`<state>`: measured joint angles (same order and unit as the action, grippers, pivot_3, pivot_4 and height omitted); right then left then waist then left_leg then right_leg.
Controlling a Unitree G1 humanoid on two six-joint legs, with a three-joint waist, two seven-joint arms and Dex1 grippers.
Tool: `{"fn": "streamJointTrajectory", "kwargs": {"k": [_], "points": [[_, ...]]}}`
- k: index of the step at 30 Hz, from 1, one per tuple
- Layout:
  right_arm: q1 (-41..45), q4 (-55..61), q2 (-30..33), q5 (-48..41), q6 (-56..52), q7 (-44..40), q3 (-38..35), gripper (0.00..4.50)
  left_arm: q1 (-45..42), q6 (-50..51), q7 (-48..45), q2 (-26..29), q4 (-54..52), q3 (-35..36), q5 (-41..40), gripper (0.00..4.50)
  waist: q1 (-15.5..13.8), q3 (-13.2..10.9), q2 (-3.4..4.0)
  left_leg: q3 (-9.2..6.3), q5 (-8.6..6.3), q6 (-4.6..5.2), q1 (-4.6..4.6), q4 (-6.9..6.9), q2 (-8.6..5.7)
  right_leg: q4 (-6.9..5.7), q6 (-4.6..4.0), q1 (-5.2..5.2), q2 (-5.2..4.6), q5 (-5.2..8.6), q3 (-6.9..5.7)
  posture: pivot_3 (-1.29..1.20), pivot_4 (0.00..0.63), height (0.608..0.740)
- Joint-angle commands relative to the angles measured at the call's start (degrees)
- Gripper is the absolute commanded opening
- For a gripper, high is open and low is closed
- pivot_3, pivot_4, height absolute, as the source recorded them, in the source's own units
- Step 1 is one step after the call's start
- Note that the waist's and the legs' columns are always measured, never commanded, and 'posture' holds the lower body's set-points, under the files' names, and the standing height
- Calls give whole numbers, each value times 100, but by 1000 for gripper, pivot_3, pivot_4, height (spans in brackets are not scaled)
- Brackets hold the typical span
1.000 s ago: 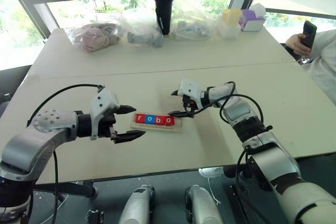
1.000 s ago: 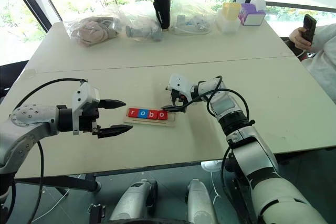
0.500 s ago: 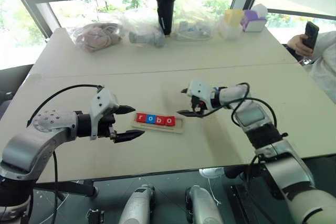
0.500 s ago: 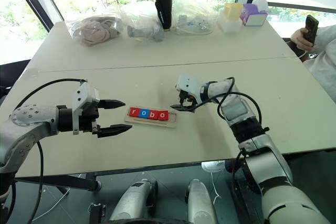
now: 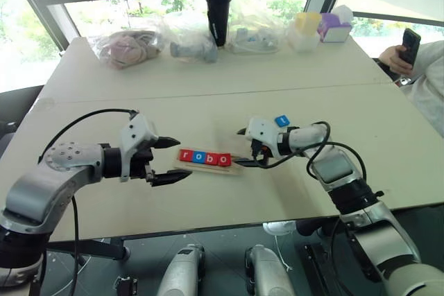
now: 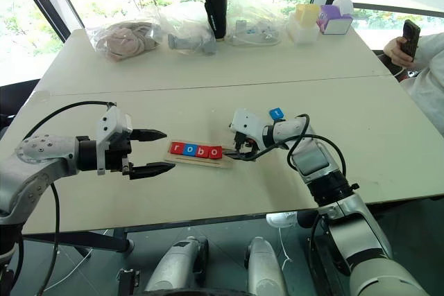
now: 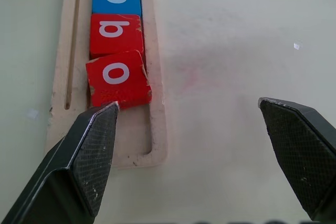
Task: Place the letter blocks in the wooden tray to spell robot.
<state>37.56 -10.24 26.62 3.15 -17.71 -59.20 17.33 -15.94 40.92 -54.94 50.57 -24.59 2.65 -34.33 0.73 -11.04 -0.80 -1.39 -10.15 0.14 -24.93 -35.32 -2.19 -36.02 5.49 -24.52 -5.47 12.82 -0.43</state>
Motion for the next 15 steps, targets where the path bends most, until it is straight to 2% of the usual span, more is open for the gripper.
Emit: {"fn": "streamJointTrajectory", "kwargs": {"k": [1,9,13,15], "points": [[56,115,-58,-30,44,74,23,4402,-87,-86,-36,-7,-11,25,19,4500,2,0,0,0,0,0,0,0,0,0,0,0,0,0,0,0,150,740],[146,117,-79,-55,18,147,-36,4402,-78,-64,-14,-27,-35,32,9,4500,2,0,0,0,0,0,0,0,0,0,0,0,0,0,0,0,150,740],[187,444,249,-253,-238,171,-481,4402,-38,-52,-24,7,-73,88,-19,4500,-16,0,0,0,0,0,0,0,0,0,0,0,0,0,0,0,150,740],[185,770,332,-625,-703,317,-986,4402,-35,-41,-42,39,-89,129,-42,4500,-20,-1,-1,0,0,0,0,0,-2,2,0,1,-3,0,0,0,150,740]]}}
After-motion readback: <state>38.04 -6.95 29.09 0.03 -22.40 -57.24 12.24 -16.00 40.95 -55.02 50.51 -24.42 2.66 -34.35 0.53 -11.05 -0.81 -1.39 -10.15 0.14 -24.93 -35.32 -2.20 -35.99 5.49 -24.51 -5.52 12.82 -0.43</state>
